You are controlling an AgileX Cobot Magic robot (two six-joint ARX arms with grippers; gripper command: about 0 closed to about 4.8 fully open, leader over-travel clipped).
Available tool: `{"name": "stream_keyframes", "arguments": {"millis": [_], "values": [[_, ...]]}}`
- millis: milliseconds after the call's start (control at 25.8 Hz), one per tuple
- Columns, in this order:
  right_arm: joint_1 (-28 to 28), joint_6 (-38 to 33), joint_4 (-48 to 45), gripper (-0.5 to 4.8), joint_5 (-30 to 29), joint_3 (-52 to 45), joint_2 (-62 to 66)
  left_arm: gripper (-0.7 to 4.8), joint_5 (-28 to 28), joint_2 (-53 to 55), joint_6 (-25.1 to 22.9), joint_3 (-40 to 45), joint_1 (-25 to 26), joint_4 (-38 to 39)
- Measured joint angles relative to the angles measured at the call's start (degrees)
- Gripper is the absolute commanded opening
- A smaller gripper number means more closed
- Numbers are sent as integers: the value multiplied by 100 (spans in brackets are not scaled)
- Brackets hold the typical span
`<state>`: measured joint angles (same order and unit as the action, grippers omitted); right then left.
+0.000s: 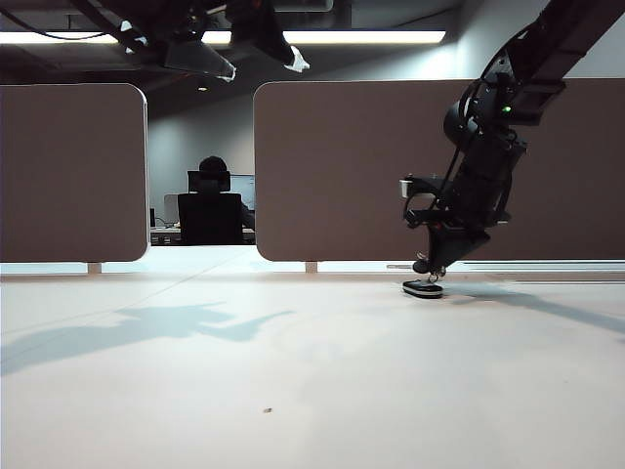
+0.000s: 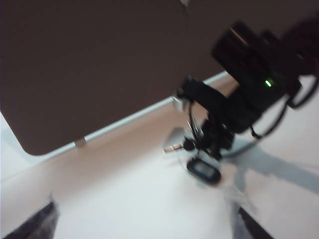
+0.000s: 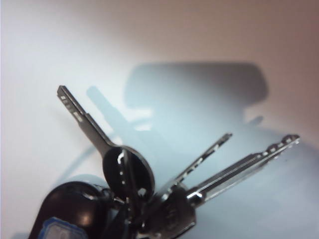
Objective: Hang the bunch of keys on the hook.
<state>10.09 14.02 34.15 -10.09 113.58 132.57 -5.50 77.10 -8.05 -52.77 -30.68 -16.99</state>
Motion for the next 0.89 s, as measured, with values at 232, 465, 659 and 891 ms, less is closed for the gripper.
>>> {"name": "stream_keyframes", "arguments": {"millis": [232, 465, 659, 891], "values": [[9, -46, -17, -5, -4, -181, 2, 479, -490, 1071, 262, -638, 190, -70], [15, -144, 26, 127, -9, -184, 31, 479, -1119, 2065, 264, -1311, 144, 404], [15, -186, 245, 154, -33, -179, 50, 479, -1145, 2441, 264, -1593, 155, 404], [-22, -188, 308, 154, -114, -175, 22, 479, -1213, 2494, 264, -1672, 153, 393]]}}
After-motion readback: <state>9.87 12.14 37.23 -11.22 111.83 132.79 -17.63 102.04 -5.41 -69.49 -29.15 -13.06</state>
